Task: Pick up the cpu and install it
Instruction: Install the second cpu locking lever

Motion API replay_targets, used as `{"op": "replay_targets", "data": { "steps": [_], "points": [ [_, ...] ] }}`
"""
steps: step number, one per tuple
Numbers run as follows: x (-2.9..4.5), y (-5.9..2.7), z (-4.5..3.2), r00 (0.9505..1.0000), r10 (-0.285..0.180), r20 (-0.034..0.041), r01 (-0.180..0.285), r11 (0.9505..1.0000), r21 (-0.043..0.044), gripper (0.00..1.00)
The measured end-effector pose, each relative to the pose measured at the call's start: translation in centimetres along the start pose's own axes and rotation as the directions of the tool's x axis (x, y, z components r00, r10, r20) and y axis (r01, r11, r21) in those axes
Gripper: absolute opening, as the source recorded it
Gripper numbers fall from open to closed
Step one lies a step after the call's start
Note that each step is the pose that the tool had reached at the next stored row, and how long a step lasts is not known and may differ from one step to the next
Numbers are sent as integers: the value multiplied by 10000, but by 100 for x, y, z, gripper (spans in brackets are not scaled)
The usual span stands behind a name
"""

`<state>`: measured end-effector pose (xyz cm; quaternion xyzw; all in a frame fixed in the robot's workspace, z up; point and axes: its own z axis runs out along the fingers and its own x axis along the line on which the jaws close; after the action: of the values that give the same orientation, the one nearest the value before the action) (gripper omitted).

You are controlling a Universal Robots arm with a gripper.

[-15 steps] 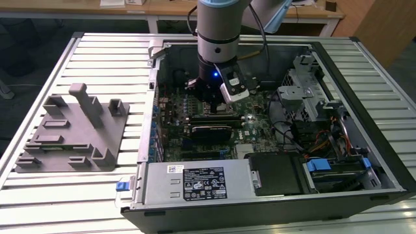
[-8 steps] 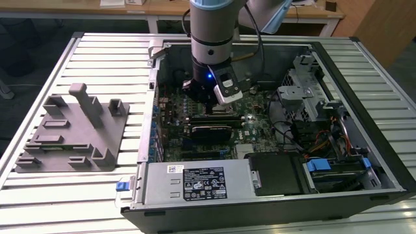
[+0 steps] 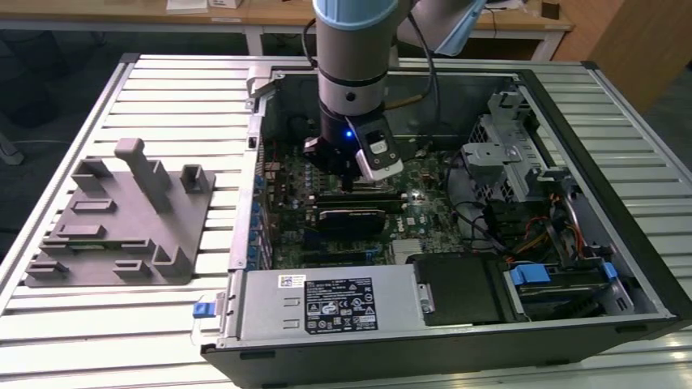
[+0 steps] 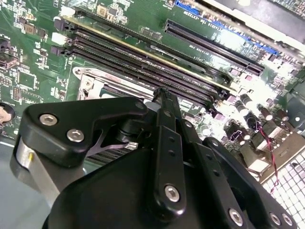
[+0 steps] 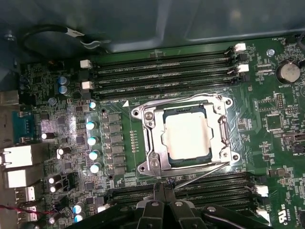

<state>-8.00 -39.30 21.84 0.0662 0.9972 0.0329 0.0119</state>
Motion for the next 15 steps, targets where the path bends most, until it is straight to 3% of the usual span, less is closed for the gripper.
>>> {"op": "replay_targets", "data": {
  "steps": [7, 15],
  "points": [
    [-8, -67, 38, 10000, -26, -53, 24, 9992, -388, 11],
    [15, -161, 72, 10000, -34, -90, 27, 9978, -665, 11]
  ]
}}
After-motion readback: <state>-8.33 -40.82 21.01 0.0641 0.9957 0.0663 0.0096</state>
